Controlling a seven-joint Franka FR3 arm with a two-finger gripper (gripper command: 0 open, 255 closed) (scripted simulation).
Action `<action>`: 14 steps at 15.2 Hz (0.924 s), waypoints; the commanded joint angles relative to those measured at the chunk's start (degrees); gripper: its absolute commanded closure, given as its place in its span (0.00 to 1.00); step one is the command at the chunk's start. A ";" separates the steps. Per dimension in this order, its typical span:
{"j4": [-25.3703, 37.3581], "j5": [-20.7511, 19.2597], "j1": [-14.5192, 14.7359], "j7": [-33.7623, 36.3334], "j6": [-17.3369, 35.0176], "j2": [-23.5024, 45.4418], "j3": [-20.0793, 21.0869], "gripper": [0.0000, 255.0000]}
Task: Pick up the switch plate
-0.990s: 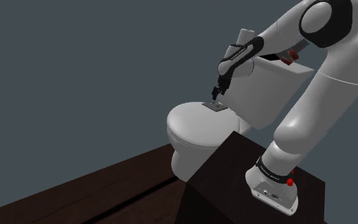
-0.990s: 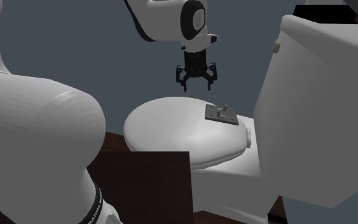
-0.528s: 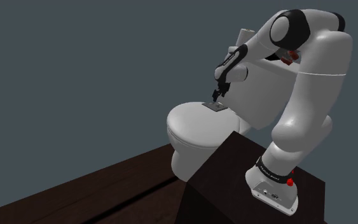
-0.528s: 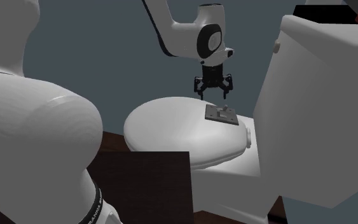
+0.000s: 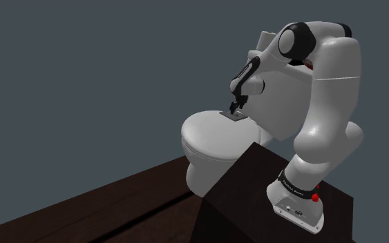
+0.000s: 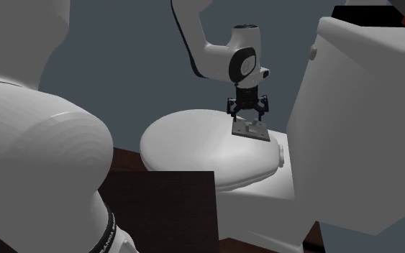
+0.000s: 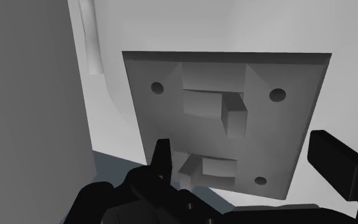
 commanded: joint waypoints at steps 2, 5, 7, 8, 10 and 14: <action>0.35 0.92 -0.89 -0.63 2.19 2.51 0.97 0.00; 0.44 0.92 -0.93 -0.64 2.17 2.58 1.00 1.00; 0.48 0.92 -0.93 -0.64 2.13 2.57 0.99 1.00; 0.48 0.92 -0.94 -0.65 2.13 2.57 0.99 1.00; 0.48 0.92 -0.94 -0.64 2.13 2.57 0.99 1.00; 0.35 0.91 -0.90 -0.62 2.19 2.51 0.98 1.00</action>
